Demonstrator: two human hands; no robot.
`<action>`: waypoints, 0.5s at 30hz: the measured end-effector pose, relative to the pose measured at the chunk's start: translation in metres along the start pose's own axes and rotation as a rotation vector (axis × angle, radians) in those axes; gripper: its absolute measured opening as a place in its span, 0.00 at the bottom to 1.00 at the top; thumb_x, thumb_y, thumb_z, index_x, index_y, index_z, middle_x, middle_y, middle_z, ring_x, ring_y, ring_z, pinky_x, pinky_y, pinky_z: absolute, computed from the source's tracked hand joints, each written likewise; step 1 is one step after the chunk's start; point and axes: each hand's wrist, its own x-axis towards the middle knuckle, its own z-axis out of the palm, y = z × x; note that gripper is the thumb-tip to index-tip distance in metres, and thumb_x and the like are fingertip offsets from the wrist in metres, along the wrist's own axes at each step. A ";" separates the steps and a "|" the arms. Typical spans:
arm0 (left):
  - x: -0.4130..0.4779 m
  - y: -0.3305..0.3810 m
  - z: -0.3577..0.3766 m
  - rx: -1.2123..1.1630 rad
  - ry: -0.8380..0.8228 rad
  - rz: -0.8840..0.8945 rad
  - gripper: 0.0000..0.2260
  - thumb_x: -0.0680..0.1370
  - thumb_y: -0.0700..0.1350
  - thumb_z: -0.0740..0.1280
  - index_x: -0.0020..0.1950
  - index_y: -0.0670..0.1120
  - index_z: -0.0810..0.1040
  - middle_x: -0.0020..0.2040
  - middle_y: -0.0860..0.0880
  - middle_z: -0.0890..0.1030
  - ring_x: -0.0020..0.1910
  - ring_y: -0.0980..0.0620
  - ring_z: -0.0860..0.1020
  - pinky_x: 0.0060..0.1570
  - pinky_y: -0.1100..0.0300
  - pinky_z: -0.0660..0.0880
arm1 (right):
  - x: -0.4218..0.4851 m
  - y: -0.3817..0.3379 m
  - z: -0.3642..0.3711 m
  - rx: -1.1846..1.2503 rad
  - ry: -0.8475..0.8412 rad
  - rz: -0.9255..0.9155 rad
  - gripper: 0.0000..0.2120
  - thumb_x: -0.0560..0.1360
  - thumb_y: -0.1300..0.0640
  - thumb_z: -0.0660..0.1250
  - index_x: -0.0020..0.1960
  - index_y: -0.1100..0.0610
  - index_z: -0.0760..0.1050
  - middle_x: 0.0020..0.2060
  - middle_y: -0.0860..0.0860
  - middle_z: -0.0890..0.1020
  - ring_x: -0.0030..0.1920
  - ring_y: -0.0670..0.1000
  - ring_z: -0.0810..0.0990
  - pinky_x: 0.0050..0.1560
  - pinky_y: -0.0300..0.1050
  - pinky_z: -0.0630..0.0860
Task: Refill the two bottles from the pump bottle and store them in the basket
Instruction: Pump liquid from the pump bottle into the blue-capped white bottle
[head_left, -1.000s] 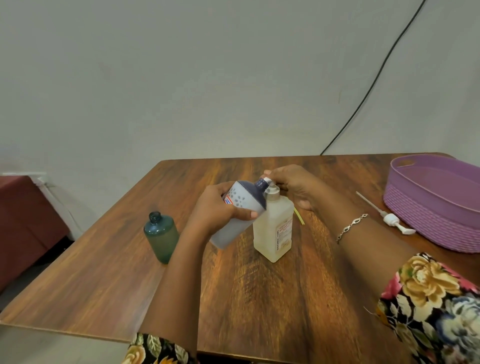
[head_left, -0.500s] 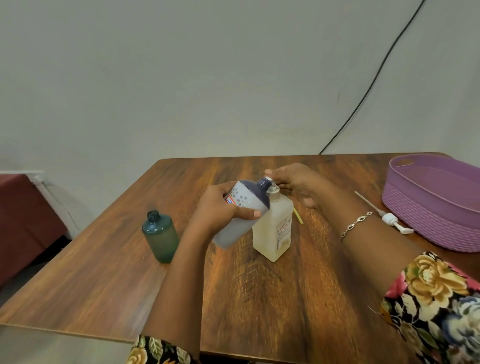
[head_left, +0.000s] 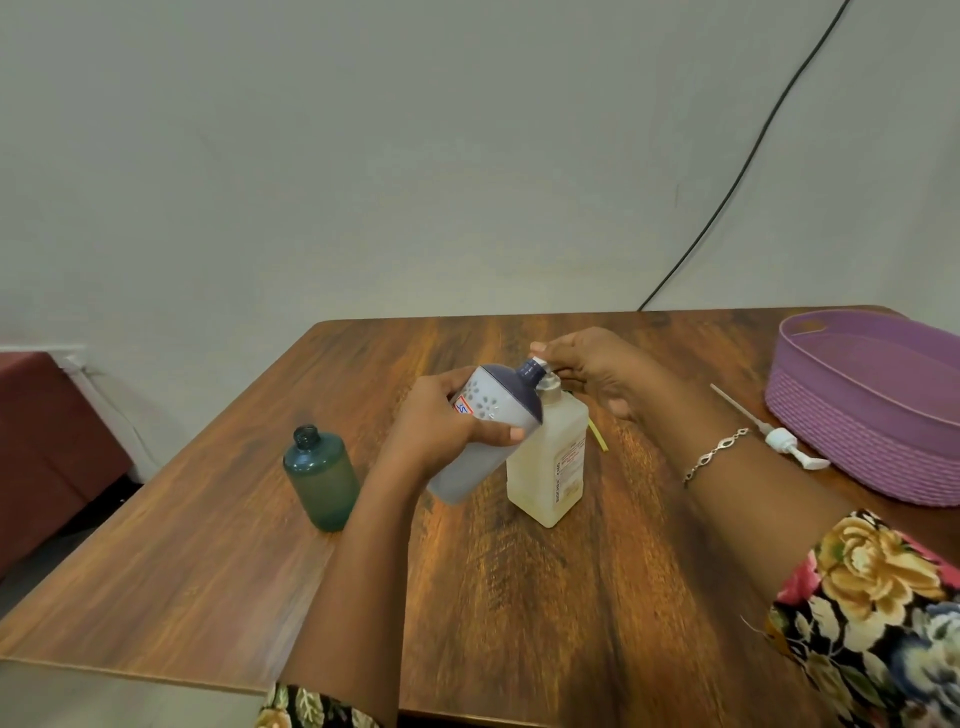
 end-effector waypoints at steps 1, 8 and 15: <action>0.000 0.001 -0.001 0.002 -0.001 0.001 0.17 0.64 0.44 0.78 0.48 0.53 0.76 0.42 0.53 0.79 0.43 0.52 0.77 0.41 0.57 0.74 | 0.000 -0.001 0.000 0.007 0.005 -0.004 0.07 0.74 0.57 0.67 0.42 0.62 0.78 0.39 0.54 0.81 0.40 0.50 0.79 0.46 0.41 0.76; 0.003 0.008 -0.006 0.038 0.002 0.040 0.16 0.65 0.44 0.77 0.42 0.58 0.73 0.40 0.56 0.78 0.41 0.56 0.76 0.39 0.59 0.74 | 0.002 -0.009 -0.003 0.011 0.000 -0.009 0.08 0.74 0.57 0.68 0.44 0.62 0.78 0.40 0.55 0.81 0.42 0.51 0.78 0.50 0.44 0.75; -0.001 0.000 -0.003 -0.004 -0.012 0.005 0.14 0.64 0.42 0.78 0.44 0.54 0.77 0.40 0.54 0.80 0.40 0.54 0.78 0.37 0.60 0.74 | -0.003 -0.003 0.002 0.011 -0.016 0.025 0.07 0.75 0.59 0.67 0.42 0.62 0.77 0.37 0.54 0.81 0.37 0.49 0.78 0.41 0.40 0.76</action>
